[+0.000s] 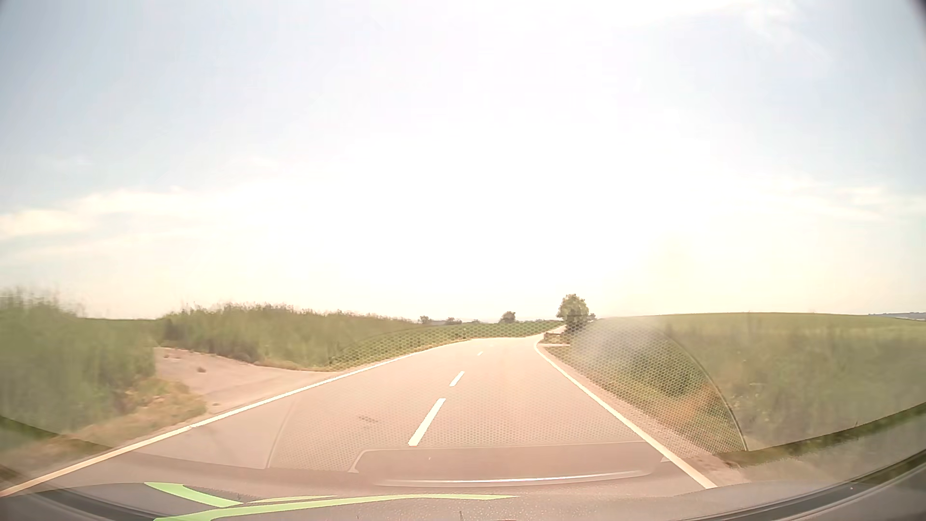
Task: Follow the waypoints while adhering to traffic rules and regulations
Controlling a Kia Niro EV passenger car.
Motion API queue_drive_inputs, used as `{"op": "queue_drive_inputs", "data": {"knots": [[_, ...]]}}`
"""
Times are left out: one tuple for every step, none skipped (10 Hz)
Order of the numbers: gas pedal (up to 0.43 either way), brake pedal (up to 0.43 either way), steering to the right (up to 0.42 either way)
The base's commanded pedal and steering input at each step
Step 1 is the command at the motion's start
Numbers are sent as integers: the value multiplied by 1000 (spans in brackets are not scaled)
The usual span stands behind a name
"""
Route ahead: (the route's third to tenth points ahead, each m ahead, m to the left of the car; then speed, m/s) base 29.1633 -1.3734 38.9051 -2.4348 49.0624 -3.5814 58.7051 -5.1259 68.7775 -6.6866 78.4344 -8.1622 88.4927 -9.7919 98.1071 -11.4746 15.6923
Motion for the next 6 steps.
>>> {"op": "queue_drive_inputs", "data": {"knots": [[469, 0, 46], [480, 0, 36], [480, 0, 29], [488, 0, 23], [488, 0, 20], [488, 0, 19]]}}
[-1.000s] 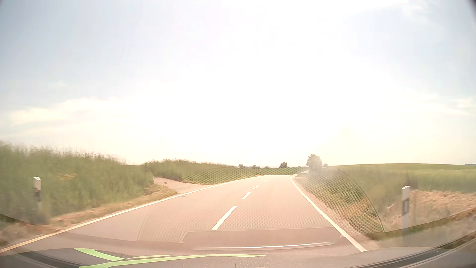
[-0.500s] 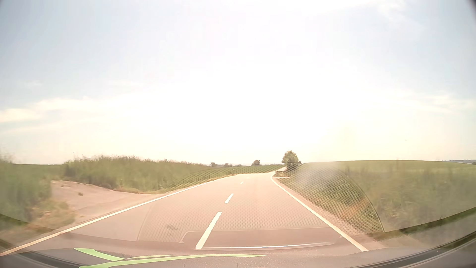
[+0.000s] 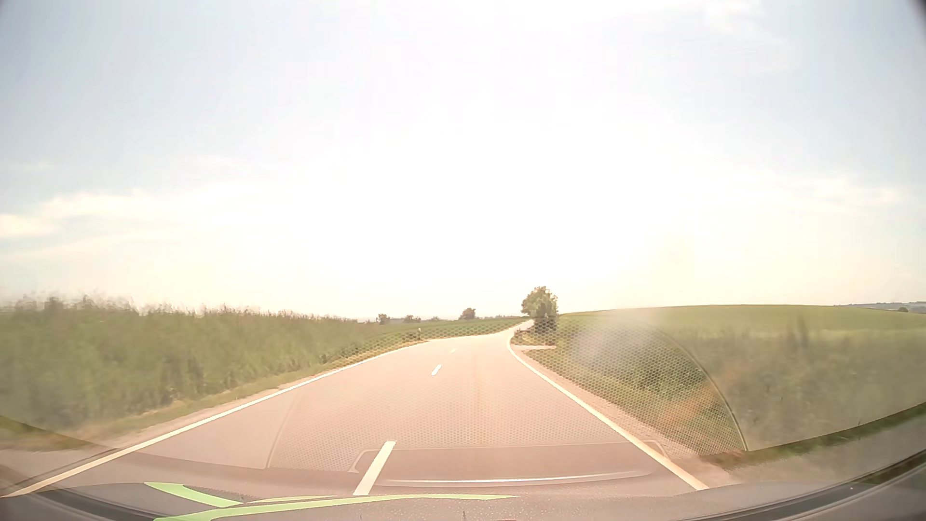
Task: Follow the waypoints while adhering to traffic rules and regulations
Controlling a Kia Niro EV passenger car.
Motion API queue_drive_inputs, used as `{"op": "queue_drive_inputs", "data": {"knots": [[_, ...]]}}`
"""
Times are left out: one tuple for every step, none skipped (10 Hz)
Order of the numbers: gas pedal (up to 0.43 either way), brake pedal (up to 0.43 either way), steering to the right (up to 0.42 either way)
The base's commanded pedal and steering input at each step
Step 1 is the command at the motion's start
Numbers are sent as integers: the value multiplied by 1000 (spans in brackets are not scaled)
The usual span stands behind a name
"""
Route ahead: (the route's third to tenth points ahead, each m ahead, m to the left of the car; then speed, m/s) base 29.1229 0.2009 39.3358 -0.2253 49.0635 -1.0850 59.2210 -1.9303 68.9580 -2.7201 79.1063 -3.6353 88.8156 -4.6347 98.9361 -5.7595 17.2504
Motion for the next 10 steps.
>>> {"op": "queue_drive_inputs", "data": {"knots": [[488, 0, 17], [500, 0, 12], [500, 0, 10], [500, 0, 6], [500, 0, 5], [500, 0, 3], [500, 0, 1], [500, 0, 1], [500, 0, 1], [500, 0, 1]]}}
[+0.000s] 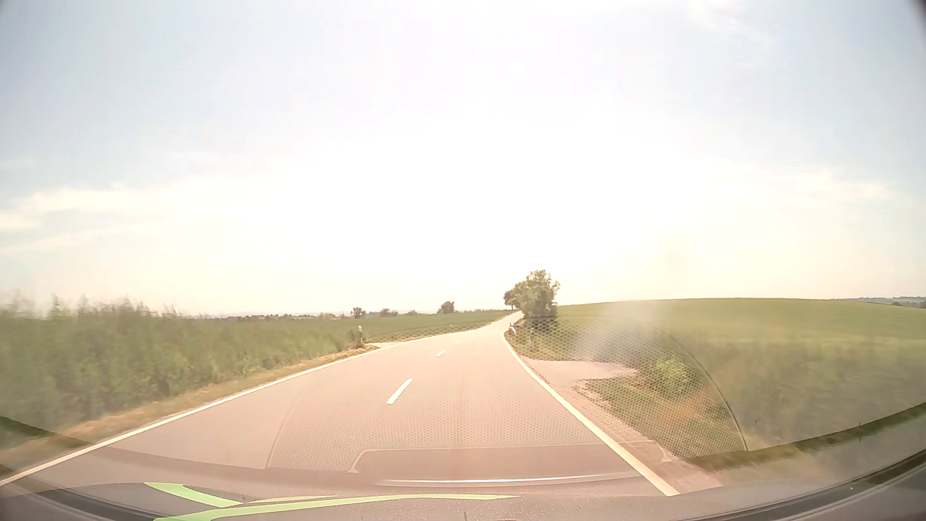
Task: Follow the waypoints while adhering to traffic rules and regulations
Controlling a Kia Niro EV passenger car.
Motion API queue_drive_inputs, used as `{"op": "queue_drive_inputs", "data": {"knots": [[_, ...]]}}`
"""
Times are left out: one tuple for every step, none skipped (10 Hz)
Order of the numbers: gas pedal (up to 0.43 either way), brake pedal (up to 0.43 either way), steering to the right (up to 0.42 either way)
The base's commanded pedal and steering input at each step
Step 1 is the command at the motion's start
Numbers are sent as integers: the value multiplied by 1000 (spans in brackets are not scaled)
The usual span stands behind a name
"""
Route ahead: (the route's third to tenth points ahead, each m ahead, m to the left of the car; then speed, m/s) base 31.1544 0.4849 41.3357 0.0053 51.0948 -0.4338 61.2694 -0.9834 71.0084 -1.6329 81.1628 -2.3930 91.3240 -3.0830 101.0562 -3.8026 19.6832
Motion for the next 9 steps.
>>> {"op": "queue_drive_inputs", "data": {"knots": [[500, 0, 1], [500, 0, 1], [500, 0, 1], [500, 0, 3], [500, 0, 4], [500, 0, 7], [500, 0, 10], [500, 0, 10], [500, 0, 9]]}}
